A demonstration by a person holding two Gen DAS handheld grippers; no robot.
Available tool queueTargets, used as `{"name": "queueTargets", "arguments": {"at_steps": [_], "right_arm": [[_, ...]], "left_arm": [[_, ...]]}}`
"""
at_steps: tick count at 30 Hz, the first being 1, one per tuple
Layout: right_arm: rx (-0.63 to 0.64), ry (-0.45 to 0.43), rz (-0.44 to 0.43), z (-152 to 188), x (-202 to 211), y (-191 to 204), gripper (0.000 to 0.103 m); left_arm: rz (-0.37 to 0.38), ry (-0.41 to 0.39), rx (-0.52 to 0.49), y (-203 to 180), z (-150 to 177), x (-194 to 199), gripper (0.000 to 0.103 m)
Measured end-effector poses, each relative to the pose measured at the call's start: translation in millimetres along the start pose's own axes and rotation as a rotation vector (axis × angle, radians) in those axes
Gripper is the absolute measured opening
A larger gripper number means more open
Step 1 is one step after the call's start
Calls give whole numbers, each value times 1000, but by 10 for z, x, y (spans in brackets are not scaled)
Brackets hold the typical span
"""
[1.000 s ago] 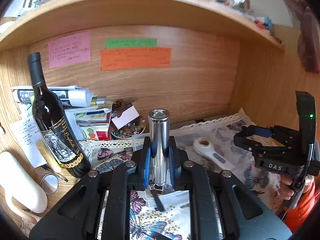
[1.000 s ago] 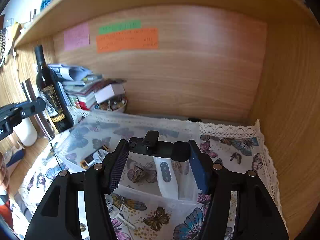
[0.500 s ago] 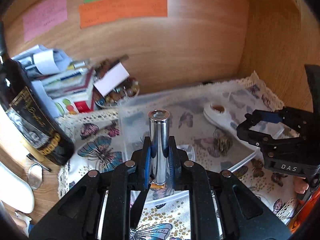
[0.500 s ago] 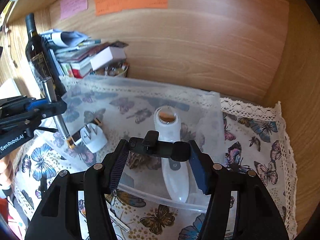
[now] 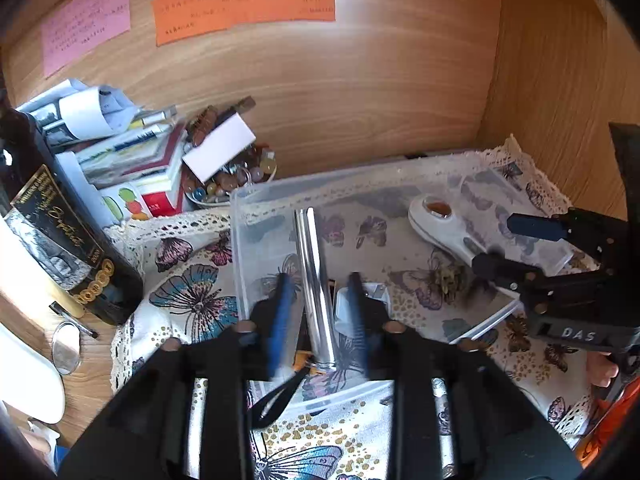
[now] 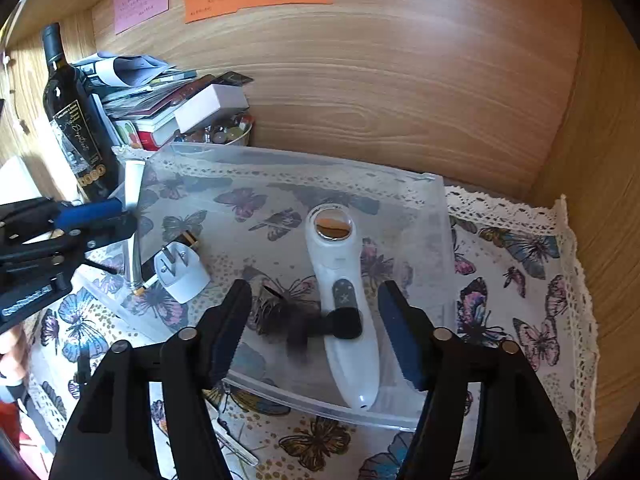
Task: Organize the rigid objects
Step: 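Lower the silver tube and black adapter into the clear box and release, then grasp the keys with the right tool while the left tool grasps another black adapter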
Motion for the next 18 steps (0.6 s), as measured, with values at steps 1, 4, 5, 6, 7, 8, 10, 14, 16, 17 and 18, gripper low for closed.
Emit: {"name": "queueTargets", "arguments": {"at_steps": [1, 4, 5, 6, 7, 8, 10, 14, 16, 17, 18], "right_arm": [[3, -4, 2, -3, 16, 7, 66], [12, -23, 2, -16, 98, 44, 68], [15, -31, 4, -20, 127, 60, 71], [18, -41, 7, -24, 164, 80, 73], [23, -51, 10, -26, 202, 103, 73], [29, -61, 9, -25, 243, 134, 73], [40, -74, 4, -14, 309, 192, 73], [57, -88, -14, 59, 409, 308, 73], [60, -87, -26, 122, 439, 360, 73], [59, -86, -31, 155, 451, 378, 73], [61, -83, -36, 191, 458, 402, 73]], "left_arm": [[-3, -18, 3, 13, -13, 57, 46], [-8, -55, 9, 54, -45, 202, 61], [-9, -66, 12, 73, -49, 257, 64], [-9, -74, 14, 94, -50, 303, 70], [-10, -81, 17, 115, -43, 348, 75], [-14, -87, 19, 140, -32, 392, 78], [-19, -92, 22, 186, 9, 459, 86], [-21, -75, 32, 280, 169, 539, 92], [-27, -56, 36, 321, 275, 543, 93], [-27, -43, 39, 335, 339, 541, 93], [-27, -30, 42, 347, 398, 534, 94]]}}
Point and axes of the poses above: each gripper's, at about its wrist camera, not at the fingertips, and x roughly against the way its jaws point, y to its left, z to its underside, the point moved 6 cm from there along -x, roughly the way its jaws point, and after that the axes turned 14 degrees about -z, right-handed, at the moved point
